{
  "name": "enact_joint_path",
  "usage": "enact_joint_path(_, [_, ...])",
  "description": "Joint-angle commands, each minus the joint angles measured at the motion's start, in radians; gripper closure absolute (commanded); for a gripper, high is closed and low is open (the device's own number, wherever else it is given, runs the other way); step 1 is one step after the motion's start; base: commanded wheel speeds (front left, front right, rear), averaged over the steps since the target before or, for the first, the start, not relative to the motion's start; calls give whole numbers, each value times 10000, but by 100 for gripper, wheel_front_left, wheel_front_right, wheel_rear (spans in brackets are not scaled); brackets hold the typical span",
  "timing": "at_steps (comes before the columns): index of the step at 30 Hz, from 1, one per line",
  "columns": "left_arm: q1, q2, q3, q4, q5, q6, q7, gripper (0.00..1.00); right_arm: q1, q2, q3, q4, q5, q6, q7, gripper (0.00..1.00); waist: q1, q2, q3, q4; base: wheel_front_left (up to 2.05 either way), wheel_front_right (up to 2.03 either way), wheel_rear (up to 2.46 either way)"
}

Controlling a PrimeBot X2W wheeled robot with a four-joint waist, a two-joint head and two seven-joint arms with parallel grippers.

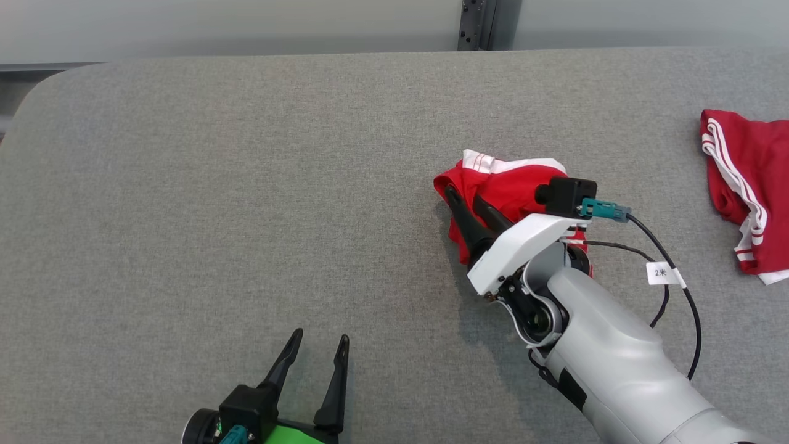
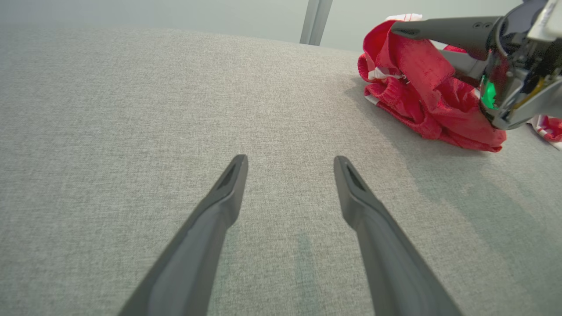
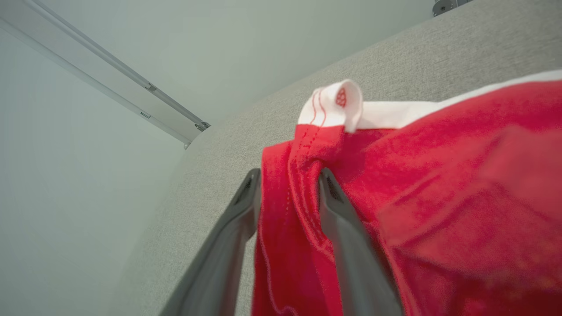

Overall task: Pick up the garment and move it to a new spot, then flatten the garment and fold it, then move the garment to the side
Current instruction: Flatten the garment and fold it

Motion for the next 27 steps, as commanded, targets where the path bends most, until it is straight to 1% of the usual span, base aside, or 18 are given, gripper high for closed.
enact_joint_path(1, [6,30,75,1,124,-13,-28,0,-150,-36,166,16,141,3,-243,0,1,0,-44,-40,0,0,0])
enact_joint_path(3, [162,63,169,-16,88,14,-28,0,-77,-30,395,-108,232,3,-545,0,1,0,-133,-115,0,0,0])
enact_joint_path(5, [309,87,296,-70,37,59,-28,0,16,-33,469,-256,15,3,-787,0,1,0,-231,-224,0,0,0])
enact_joint_path(8, [595,99,503,-188,-34,155,-28,0,411,-75,238,-726,-762,3,-1050,0,1,0,-463,-464,0,0,0])
enact_joint_path(9, [696,101,582,-224,-56,182,-28,0,598,-212,126,-1011,-1056,3,-1098,0,1,0,-551,-560,0,0,0])
enact_joint_path(14, [1137,132,913,-411,-109,245,-28,0,2219,-1400,-1205,-2882,-2827,3,-1226,0,1,0,-918,-949,0,0,0])
enact_joint_path(17, [1235,64,1068,-528,-91,241,-28,0,3627,-1899,-2431,-4042,-3498,3,-1192,0,1,0,-996,-1111,0,0,0])
enact_joint_path(19, [1302,17,1118,-546,-42,172,-28,0,4460,-2318,-3212,-4579,-4126,3,-1059,0,1,0,-1037,-1196,0,0,0])
enact_joint_path(22, [1328,-63,1159,-469,9,92,-28,0,5338,-2336,-4018,-4931,-4715,3,-898,0,1,0,-1079,-1267,0,0,0])
enact_joint_path(24, [1305,-134,1159,-410,52,40,-28,0,5631,-2321,-4488,-5040,-5025,3,-865,1,1,0,-1089,-1273,0,0,0])
enact_joint_path(25, [1283,-172,1151,-382,70,0,-28,0,5695,-2227,-4666,-5037,-5070,2,-847,9,1,0,-1087,-1265,0,0,0])
enact_joint_path(26, [1258,-195,1146,-365,77,-36,-28,0,5718,-2145,-4714,-5046,-5156,6,-787,26,1,0,-1076,-1253,0,0,0])
enact_joint_path(27, [1203,-223,1141,-360,96,-54,-28,0,5632,-2102,-4769,-5037,-5304,5,-765,38,1,0,-1017,-1225,0,0,0])
